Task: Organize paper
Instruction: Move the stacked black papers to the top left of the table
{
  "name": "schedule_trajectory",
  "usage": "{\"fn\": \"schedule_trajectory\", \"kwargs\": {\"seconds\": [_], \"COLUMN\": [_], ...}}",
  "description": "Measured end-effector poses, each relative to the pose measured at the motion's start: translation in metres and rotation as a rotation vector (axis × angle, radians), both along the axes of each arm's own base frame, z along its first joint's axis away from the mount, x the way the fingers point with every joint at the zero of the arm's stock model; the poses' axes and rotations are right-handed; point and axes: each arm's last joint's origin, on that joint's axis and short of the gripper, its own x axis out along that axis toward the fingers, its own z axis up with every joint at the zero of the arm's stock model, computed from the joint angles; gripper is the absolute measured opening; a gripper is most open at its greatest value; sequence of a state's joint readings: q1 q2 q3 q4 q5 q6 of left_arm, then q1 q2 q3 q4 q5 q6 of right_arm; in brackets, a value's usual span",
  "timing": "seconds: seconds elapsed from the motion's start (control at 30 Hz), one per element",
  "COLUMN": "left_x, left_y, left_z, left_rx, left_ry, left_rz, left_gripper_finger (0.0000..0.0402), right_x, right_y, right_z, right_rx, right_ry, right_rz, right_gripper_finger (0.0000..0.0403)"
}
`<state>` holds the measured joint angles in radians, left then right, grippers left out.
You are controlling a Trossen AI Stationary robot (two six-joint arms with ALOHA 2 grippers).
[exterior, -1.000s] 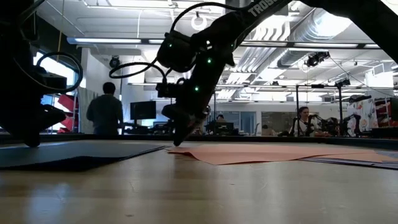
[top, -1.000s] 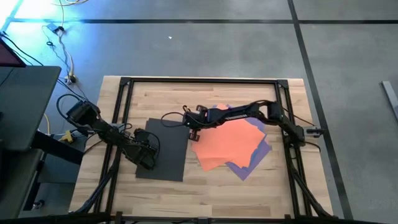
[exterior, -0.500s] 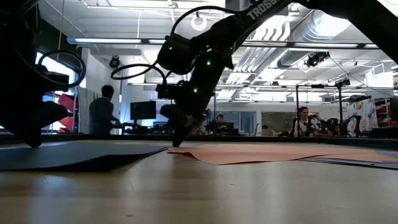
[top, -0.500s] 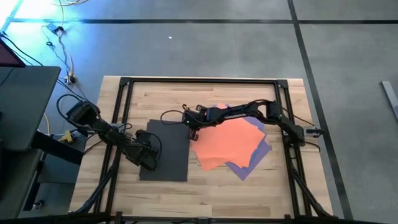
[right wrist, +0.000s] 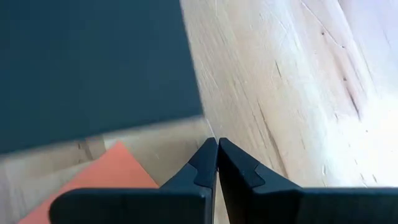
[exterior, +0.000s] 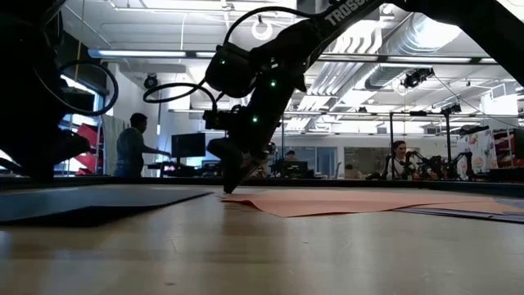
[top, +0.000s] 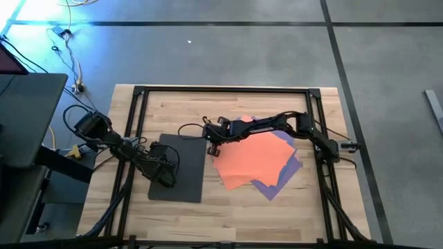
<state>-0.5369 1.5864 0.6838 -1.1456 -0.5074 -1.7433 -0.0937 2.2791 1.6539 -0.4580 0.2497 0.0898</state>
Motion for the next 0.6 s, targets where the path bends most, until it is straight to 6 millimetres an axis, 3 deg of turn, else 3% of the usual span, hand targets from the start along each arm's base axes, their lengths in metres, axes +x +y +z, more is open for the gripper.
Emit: {"fn": "schedule_trajectory", "kwargs": {"seconds": [0.43,0.6], "left_x": [0.015,0.029], "left_y": [-0.011,-0.031], "left_z": [0.002,0.015], "left_rx": [-0.081,-0.171], "left_ry": [-0.076,-0.111], "left_rz": [-0.073,-0.19], "left_gripper_finger": [0.0,0.0], "right_x": [0.008,0.001], "right_y": [0.005,0.009], "right_z": [-0.008,0.011], "right_rx": [0.024,-0.053], "right_ry": [-0.049,-0.001], "right_rz": [0.072,0.097], "right_gripper_finger": [0.0,0.0]}}
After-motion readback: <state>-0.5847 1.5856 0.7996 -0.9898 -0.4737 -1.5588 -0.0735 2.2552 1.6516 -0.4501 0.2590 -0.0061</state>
